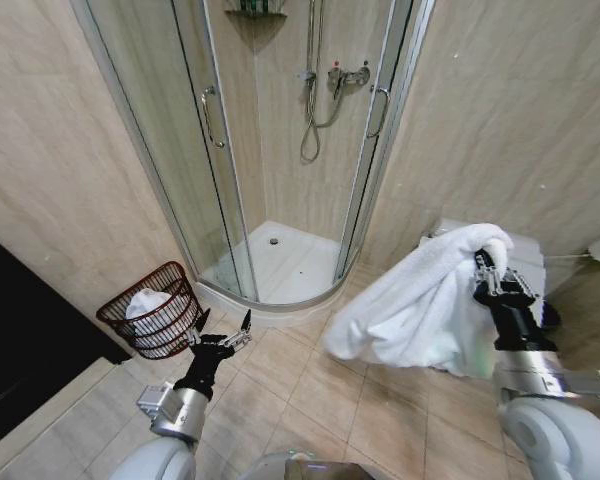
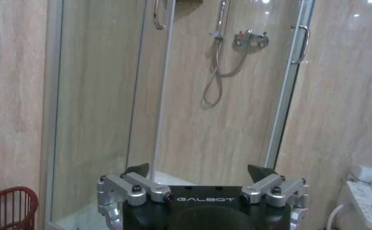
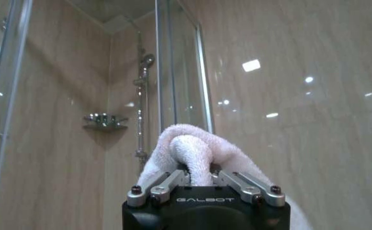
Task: Discard the used towel into the hamper.
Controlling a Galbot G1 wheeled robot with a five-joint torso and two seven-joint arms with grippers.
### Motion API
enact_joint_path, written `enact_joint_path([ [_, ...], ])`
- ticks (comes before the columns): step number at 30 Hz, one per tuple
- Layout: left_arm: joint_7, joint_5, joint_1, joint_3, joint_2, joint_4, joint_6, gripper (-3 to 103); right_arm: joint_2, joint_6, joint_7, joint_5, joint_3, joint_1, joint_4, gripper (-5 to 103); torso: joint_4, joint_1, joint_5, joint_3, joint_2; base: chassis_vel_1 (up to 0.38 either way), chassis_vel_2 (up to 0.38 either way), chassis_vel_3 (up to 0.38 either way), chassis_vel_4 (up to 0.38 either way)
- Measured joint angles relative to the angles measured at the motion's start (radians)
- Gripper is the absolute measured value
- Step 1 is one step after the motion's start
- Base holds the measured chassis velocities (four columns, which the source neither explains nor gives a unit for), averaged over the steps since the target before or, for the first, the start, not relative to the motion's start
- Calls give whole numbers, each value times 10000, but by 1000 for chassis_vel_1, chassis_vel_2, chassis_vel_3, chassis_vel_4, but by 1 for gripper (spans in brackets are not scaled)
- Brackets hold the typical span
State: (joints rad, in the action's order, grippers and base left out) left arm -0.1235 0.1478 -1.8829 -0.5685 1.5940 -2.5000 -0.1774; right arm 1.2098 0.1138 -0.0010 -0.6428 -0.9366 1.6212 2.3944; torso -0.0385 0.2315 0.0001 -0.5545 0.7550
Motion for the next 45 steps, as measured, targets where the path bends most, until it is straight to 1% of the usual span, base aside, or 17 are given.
enact_joint_path([
  [2, 0, 0, 0, 0, 0, 0, 0, 100, -7, 117, -88, -63, 7, 1, -7, 13, 0, 20, -1, -20, 41, 0, 0, 0, 0],
  [5, 0, 0, 0, 0, -1, 0, 0, 100, 32, 259, 188, 46, 104, -141, -27, 13, -1, 96, 0, -119, 218, 0, 0, 0, 0],
  [10, -1, 0, 0, 0, 0, 0, 0, 100, 24, 384, 133, -5, 75, -67, -25, 13, 0, 193, -1, -242, 436, 0, 0, 0, 0],
  [17, 0, 0, 0, 0, -1, 0, 0, 100, -9, 569, 384, -160, -53, -102, -17, 13, -1, 322, -1, -421, 743, 0, 0, 0, 0],
  [26, 0, 0, 0, 0, 0, 0, 0, 100, 7, 682, 238, -182, -36, 25, 43, 13, -1, 500, -1, -660, 1161, 0, 0, 0, 0],
  [27, 0, 0, 0, 0, 0, 0, 0, 100, 7, 682, 238, -182, -36, 25, 43, 13, -1, 500, -1, -660, 1161, 0, 0, 0, 0],
  [31, 0, 0, 0, 0, 0, 0, 0, 100, -1, 675, 234, -200, -32, -7, 85, 13, -1, 609, -1, -795, 1403, 0, 0, 0, 0],
  [35, 0, 0, 0, 0, -1, 0, 0, 100, 8, 672, 225, -197, -31, -5, 86, 13, -1, 662, -1, -861, 1523, 0, 0, 0, 0],
  [38, 0, 0, 0, 0, 0, 0, 0, 100, 56, 665, 195, -190, -28, 28, 86, 13, -1, 754, -1, -966, 1721, 0, 0, 0, 0],
  [42, 0, 0, 0, 0, 0, 1, 0, 100, 89, 673, 155, -187, -33, 115, 87, 13, -1, 809, -1, -1036, 1846, 0, 0, 0, 0],
  [45, 0, 0, 0, 0, 0, 0, 0, 100, 118, 713, 105, -169, -33, 204, 86, 13, -1, 887, -1, -1138, 2029, 0, 0, 0, 0],
])
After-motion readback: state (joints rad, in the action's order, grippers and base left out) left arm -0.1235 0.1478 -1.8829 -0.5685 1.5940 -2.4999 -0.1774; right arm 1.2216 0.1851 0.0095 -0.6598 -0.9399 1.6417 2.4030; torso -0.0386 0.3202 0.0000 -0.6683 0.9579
